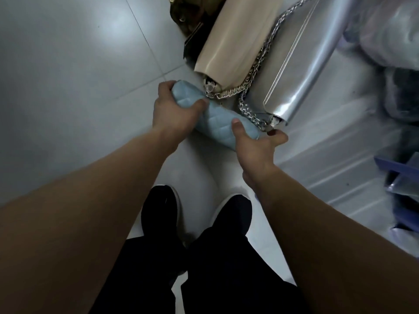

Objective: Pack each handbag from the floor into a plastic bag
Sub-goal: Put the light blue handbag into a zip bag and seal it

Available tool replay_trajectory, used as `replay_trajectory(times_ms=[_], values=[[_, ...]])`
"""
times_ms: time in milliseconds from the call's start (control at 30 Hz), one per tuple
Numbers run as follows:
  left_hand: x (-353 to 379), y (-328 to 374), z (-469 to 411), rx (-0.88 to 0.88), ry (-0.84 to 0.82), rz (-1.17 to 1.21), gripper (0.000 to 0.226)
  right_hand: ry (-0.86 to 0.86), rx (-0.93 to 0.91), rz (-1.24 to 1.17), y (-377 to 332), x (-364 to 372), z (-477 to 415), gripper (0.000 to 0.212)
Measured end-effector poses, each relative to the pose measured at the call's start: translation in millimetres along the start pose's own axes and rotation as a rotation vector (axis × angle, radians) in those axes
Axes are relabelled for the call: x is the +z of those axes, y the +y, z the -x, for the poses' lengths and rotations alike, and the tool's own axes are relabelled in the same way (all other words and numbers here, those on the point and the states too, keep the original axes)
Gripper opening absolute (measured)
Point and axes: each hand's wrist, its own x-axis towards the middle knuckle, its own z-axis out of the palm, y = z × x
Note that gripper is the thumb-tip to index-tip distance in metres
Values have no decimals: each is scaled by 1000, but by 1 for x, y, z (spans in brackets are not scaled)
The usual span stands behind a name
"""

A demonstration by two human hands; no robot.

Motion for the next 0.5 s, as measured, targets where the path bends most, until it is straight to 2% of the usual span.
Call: replay_trajectory(times_ms=[133,267,400,500], values=[[-11,12,11,-52,-8,25,49,-5,121,-76,-2,-6,20,81],[-32,37,44,-54,49,-25,39,-51,169,-69,-3,-23,60,71],[-54,81,98,32,92,-100,41,-67,174,-132,-26,-47,115,60],[-64,127,144,140,72,-137,42,-21,155,-155,-53,-79,154,59]])
